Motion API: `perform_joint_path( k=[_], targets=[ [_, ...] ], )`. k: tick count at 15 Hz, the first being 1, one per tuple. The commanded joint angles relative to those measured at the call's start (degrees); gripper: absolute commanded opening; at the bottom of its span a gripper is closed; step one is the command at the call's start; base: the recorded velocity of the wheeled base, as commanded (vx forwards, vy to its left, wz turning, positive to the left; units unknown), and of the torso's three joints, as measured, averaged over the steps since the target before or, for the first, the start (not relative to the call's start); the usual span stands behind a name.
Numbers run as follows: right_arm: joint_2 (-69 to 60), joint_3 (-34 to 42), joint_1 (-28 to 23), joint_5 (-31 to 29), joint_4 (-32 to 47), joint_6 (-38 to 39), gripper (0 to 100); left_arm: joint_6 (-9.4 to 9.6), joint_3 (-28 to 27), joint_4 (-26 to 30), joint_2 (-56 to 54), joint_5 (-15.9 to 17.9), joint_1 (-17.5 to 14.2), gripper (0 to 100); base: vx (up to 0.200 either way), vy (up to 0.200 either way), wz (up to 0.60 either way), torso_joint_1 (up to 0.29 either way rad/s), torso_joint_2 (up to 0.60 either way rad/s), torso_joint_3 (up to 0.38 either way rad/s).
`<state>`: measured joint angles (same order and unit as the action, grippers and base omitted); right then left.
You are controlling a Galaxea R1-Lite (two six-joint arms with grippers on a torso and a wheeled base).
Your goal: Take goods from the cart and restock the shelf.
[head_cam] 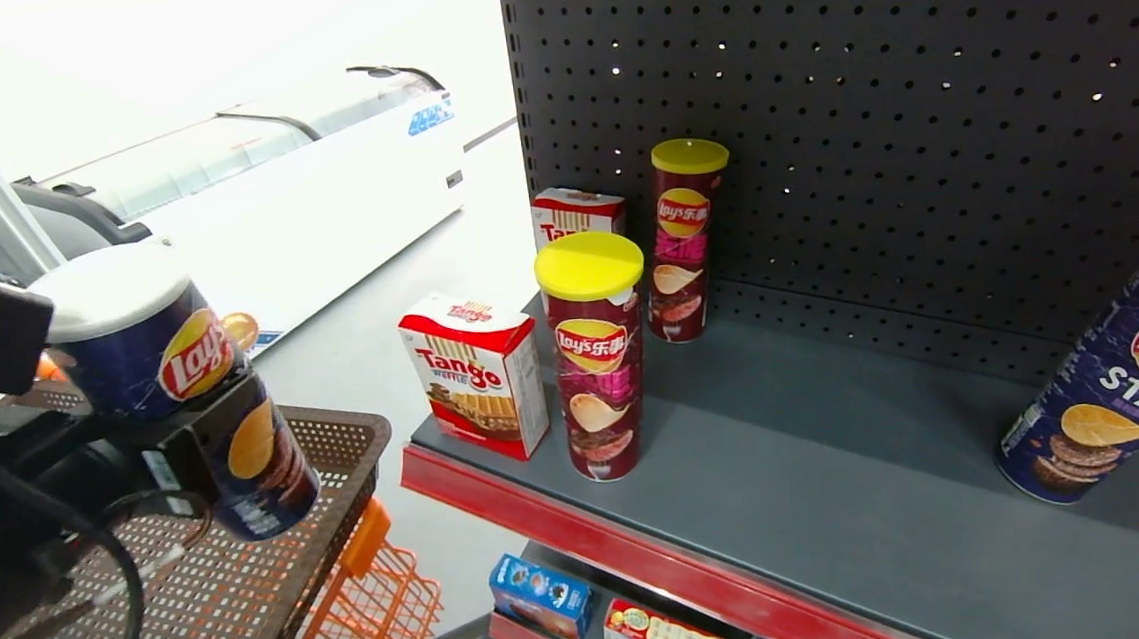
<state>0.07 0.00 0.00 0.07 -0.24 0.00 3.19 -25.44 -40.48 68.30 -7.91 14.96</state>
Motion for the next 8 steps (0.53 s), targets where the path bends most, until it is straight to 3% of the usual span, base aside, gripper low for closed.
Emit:
perform_joint_path(
  k=[1,2,3,4,8],
  targets=[
    [0.01,0.0,0.0,0.01,-0.02,0.0,100,0.32,-0.22,11.92,-16.62,1.58,5.08,0,0.0,0.0,0.0,0.0,0.0,0.0],
    [0.01,0.0,0.0,0.01,-0.02,0.0,100,0.32,-0.22,14.38,-18.47,1.94,6.22,0,0.0,0.0,0.0,0.0,0.0,0.0],
    [0.01,0.0,0.0,0.01,-0.02,0.0,100,0.23,-0.57,19.48,-20.32,3.78,11.41,0,0.0,0.0,0.0,0.0,0.0,0.0],
    [0.01,0.0,0.0,0.01,-0.02,0.0,100,0.23,-0.66,19.65,-20.4,3.69,13.34,0,0.0,0.0,0.0,0.0,0.0,0.0],
    [0.01,0.0,0.0,0.01,-0.02,0.0,100,0.67,-0.57,19.39,-17.5,3.96,14.4,0,0.0,0.0,0.0,0.0,0.0,0.0]
  ],
)
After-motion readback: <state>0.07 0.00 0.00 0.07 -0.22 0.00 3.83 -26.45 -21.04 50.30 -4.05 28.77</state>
